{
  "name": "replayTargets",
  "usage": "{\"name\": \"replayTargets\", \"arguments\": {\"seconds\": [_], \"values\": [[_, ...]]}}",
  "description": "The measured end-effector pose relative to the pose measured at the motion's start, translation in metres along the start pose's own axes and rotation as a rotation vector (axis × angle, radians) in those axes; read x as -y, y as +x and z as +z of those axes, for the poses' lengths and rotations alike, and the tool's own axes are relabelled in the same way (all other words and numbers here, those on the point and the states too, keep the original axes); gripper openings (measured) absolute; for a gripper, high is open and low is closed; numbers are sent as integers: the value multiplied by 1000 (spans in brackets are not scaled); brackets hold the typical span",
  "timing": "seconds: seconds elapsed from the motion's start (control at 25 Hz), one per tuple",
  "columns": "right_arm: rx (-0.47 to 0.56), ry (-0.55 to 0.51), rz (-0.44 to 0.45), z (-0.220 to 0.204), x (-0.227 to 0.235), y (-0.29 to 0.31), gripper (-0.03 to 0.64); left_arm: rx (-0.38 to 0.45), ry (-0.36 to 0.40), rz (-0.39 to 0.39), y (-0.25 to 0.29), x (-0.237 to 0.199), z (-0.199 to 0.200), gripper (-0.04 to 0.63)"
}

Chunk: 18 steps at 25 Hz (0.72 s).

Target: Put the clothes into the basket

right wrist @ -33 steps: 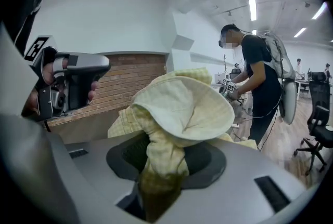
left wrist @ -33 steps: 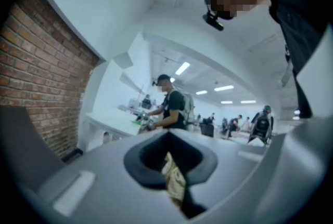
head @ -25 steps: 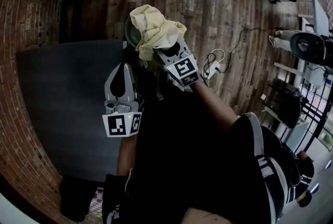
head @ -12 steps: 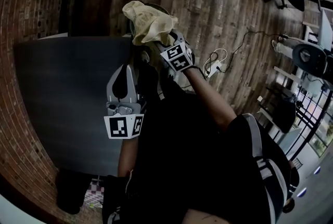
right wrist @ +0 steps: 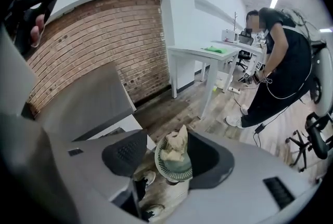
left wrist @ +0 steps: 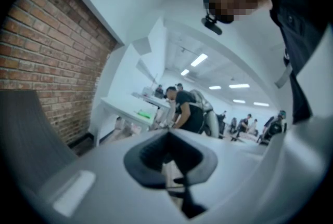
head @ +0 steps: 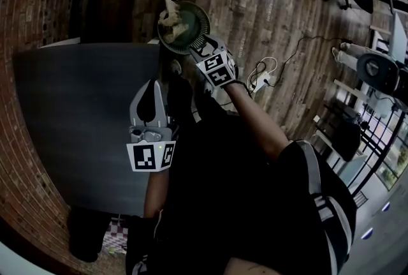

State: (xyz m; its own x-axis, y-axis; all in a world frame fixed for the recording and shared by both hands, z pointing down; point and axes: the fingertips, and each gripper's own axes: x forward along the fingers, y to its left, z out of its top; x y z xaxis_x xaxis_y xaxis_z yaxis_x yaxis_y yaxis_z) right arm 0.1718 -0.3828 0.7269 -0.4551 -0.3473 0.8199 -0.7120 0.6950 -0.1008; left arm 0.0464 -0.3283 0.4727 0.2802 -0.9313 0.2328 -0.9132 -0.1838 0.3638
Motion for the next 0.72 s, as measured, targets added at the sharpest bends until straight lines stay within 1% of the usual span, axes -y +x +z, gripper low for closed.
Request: {"name": "replayTargets", "arguments": {"seconds": [0.36, 0.44, 0.56, 0.72], "values": [[17, 20, -2, -4, 0, -7, 229, 11, 8, -1, -9, 7, -1, 5], [24, 32, -2, -4, 0, -9, 218, 14, 15, -1, -12, 10, 0, 5], [33, 63, -4, -5, -2, -15, 150, 13, 20, 0, -17, 12, -1, 5], [76, 72, -33, 0, 1, -29, 65, 33, 31, -10, -21, 20, 4, 5]]}}
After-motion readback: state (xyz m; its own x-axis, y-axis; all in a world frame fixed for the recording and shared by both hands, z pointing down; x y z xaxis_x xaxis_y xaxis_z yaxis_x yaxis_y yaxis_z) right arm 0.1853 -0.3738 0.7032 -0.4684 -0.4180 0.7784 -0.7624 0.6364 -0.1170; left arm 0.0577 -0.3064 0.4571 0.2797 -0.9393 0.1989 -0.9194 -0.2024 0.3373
